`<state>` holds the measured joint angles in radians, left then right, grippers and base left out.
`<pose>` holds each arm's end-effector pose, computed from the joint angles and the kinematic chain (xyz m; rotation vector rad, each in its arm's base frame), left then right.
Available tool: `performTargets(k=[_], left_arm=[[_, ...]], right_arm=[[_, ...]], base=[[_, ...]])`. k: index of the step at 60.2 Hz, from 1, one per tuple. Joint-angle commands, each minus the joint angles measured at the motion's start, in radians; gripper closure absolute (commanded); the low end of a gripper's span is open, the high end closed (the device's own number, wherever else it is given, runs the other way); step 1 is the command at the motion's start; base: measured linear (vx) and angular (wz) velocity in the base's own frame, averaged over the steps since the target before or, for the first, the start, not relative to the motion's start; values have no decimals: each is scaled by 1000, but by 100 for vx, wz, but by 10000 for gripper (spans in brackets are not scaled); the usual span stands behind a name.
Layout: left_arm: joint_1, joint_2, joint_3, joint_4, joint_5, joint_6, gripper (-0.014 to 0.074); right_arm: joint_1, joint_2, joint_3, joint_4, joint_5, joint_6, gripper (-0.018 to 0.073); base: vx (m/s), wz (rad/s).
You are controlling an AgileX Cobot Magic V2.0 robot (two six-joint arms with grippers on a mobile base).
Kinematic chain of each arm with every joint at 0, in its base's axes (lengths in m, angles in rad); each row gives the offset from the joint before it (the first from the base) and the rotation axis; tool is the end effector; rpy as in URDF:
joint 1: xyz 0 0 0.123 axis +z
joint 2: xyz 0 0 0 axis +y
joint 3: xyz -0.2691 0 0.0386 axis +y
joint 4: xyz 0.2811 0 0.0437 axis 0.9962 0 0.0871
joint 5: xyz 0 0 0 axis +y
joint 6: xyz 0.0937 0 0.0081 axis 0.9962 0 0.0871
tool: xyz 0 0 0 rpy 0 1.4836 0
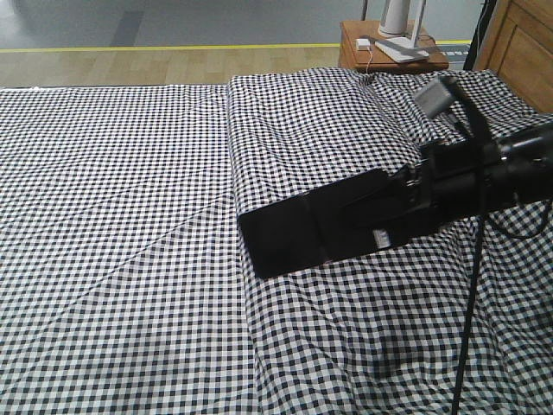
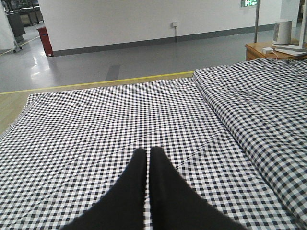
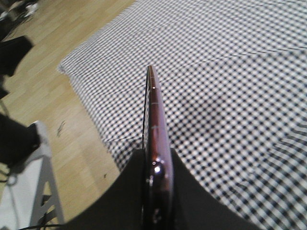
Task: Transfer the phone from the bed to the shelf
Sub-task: 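Lift the phone upward off the bed with the right gripper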
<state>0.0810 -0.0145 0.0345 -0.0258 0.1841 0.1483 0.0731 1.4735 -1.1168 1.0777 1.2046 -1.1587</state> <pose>0.1054 0.0081 0.1847 0.0390 1.6894 0.1490 0.3058 0.1000 0.2883 -0.9733 2.1169 1.0577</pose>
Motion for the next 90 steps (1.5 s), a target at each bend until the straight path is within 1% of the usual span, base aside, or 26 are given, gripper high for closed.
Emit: performTargets(k=[1,12,20,25,90], left_arm=[[1,-10,-23,-9,-72,-6,595],[1,-10,-23,-9,-72,-6,595],[1,-10,-23,-9,-72,-6,595],[1,-10,-23,-9,-72,-6,595],[1,-10,-23,-9,-72,-6,595]], right_arm=[[64,-49,-25,92,83,2,563],[184,-63,-25,93,83,2,562],[228,-63,-25,105,83,0,561],[236,-63,-25,120,83,-1,561],[236,-63,-25,114,81,-1,561]], base=[[0,0],[0,0],[0,0],[0,0],[0,0]])
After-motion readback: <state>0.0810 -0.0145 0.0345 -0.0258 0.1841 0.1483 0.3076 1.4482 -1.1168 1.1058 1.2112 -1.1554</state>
